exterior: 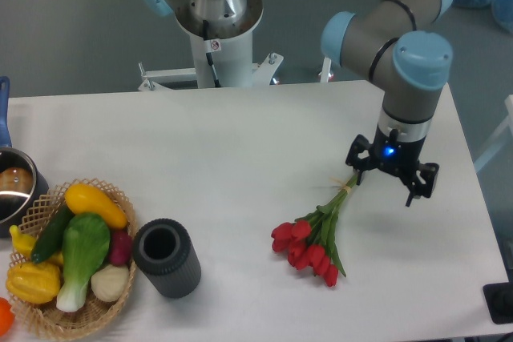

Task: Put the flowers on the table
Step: 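Raise the open gripper away from the tulips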

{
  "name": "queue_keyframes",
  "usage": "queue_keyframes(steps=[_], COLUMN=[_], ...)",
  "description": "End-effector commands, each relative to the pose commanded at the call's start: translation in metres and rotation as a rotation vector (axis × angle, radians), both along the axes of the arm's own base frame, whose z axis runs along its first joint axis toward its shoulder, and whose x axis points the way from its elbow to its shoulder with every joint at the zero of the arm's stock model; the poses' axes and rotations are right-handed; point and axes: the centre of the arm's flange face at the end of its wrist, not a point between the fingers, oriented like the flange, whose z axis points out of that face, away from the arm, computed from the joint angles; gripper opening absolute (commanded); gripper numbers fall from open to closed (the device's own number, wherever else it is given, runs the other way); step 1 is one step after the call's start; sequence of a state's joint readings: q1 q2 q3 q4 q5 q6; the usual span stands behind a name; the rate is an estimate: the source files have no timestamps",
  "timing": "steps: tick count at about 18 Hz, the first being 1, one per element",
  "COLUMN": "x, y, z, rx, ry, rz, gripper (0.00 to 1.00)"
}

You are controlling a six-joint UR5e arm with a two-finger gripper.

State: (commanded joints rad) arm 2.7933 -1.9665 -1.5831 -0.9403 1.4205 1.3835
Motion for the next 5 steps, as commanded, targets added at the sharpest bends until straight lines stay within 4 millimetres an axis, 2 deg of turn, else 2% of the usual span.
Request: queue_keyframes(steps=[2,5], x=[-0.007,-0.0045], y=[-0.0073,-0.0037], z=[0.0044,0.0026], rx=[-0.001,-0.007], ry=[0.011,0.01], rz=[0.009,0.002], gripper=[1.0,1.0])
